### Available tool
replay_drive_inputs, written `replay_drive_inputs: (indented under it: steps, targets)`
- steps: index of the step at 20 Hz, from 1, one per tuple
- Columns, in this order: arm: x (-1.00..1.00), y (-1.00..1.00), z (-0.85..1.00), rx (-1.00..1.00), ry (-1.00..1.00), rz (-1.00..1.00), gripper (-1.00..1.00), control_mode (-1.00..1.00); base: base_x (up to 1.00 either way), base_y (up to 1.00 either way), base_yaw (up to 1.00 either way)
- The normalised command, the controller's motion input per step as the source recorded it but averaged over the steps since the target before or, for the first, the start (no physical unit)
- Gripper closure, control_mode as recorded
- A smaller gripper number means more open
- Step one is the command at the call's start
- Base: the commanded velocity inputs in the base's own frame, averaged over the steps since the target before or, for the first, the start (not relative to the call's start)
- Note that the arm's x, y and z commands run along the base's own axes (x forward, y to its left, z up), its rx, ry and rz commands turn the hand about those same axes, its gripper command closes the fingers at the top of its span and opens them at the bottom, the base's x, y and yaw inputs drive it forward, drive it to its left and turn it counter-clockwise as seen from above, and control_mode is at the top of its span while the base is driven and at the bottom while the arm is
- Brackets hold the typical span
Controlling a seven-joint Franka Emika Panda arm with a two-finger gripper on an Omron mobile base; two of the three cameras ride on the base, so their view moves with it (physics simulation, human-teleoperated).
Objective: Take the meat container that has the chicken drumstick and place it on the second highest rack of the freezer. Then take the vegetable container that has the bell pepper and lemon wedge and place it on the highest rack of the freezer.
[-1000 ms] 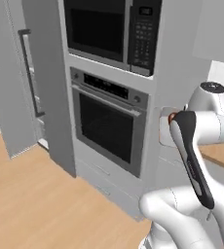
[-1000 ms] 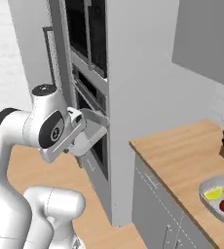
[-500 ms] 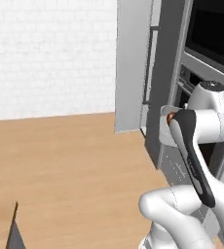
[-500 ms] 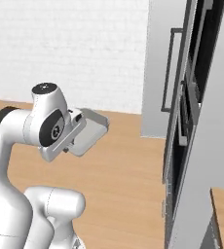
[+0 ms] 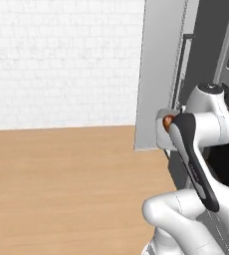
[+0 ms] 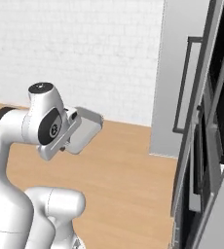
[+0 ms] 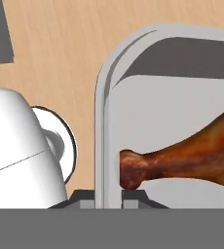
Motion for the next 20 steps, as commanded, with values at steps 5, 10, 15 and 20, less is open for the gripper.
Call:
replay_drive_inputs:
  steps: [5,10,15,20]
  targets:
    - [0.0,0.0,0.0,0.0,0.0,0.0,1.0,1.0,1.0,0.01,0.01]
    - [0.0,0.0,0.0,0.0,0.0,0.0,1.0,1.0,1.0,0.11,0.0]
    - [0.0,0.0,0.0,0.0,0.0,0.0,1.0,1.0,1.0,0.2,0.0]
    - [0.0,0.0,0.0,0.0,0.0,0.0,1.0,1.0,1.0,0.23,0.0]
